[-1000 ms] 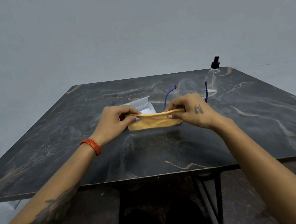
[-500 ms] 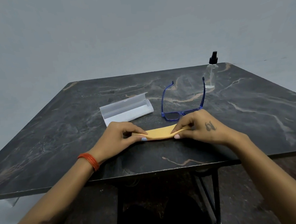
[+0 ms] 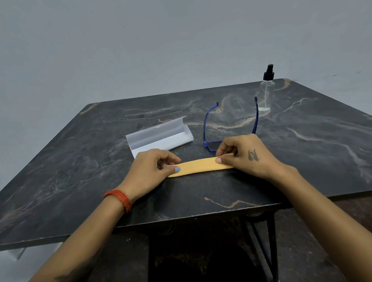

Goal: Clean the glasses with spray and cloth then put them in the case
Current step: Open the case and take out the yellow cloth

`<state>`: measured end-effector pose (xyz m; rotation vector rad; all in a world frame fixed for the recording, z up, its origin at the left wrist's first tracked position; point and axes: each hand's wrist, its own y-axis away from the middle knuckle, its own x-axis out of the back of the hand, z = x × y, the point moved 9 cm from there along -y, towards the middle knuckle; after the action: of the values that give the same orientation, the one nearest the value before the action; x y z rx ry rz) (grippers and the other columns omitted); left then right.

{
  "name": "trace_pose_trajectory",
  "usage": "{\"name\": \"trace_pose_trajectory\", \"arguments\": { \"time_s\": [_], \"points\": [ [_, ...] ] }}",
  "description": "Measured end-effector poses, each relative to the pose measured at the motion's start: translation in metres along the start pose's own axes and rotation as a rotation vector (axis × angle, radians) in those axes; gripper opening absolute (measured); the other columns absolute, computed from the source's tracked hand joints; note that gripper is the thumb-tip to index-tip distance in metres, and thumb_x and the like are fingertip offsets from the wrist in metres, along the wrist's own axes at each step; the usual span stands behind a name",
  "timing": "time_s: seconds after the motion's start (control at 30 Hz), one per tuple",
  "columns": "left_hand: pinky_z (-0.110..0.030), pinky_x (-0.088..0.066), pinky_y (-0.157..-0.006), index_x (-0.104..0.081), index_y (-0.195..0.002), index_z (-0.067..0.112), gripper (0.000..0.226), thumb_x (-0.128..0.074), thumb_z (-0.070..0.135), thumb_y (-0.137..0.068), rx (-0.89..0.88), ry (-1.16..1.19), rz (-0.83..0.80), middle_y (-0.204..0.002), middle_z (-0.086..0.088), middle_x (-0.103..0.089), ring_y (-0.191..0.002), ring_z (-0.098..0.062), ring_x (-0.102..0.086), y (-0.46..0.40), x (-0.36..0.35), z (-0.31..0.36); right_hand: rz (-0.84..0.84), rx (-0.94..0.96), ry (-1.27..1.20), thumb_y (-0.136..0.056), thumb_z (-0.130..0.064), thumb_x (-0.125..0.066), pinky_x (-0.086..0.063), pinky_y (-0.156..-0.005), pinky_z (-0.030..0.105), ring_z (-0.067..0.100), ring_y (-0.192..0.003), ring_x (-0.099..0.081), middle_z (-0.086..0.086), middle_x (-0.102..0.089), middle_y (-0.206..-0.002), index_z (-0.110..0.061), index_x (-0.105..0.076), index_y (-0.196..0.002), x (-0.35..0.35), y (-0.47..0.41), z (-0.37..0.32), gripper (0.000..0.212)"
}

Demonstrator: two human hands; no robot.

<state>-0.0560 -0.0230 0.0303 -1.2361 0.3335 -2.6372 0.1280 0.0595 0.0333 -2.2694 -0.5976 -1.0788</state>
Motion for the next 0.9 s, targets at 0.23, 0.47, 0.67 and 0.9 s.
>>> {"name": "trace_pose_trajectory", "arguments": {
  "time_s": [0.23,0.47,0.67,0.9],
  "points": [
    [-0.024,-0.045,-0.073,-0.071,-0.092,0.023,0.014,-0.067,0.015,-0.082,-0.209,-0.153,0.078,-0.096,0.008,-0.063,-0.089,-0.01,-0.057,0.008,0.0,0.022,0.116,0.145,0.162,-0.077,-0.008,-0.073,-0.047,-0.075,0.029,0.01,-0.084,-0.057,-0.009,-0.065,-0.088,-0.022,-0.074,-0.09,0.011,0.01,-0.012,0.019],
    [-0.022,-0.04,-0.079,-0.072,-0.091,0.023,0.012,-0.065,0.017,-0.084,-0.255,-0.236,0.057,-0.1,0.005,-0.066,-0.094,-0.013,-0.057,0.008,-0.007,0.031,0.068,0.203,0.102,-0.079,-0.002,-0.069,-0.053,-0.08,0.029,0.006,-0.084,-0.065,-0.01,-0.072,-0.092,-0.022,-0.076,-0.088,0.009,0.019,-0.007,0.023],
    [-0.02,-0.044,-0.083,-0.072,-0.093,0.022,0.017,-0.062,0.026,-0.08,-0.35,-0.072,0.151,-0.103,0.007,-0.065,-0.097,-0.005,-0.056,0.007,-0.025,0.075,0.158,0.06,-0.157,-0.081,-0.011,-0.071,-0.047,-0.079,0.009,-0.001,-0.089,-0.062,-0.008,-0.07,-0.093,-0.02,-0.073,-0.099,0.042,0.041,0.008,0.021],
    [-0.029,-0.053,-0.08,-0.064,-0.11,0.019,0.032,-0.066,0.025,-0.08,-0.365,0.201,0.095,-0.107,0.002,-0.064,-0.097,-0.007,-0.059,-0.016,-0.085,0.137,0.258,-0.094,-0.263,-0.082,-0.025,-0.069,-0.052,-0.081,0.019,-0.001,-0.091,-0.063,-0.008,-0.069,-0.099,-0.03,-0.069,-0.107,0.079,0.067,0.059,0.025]
  ]
}}
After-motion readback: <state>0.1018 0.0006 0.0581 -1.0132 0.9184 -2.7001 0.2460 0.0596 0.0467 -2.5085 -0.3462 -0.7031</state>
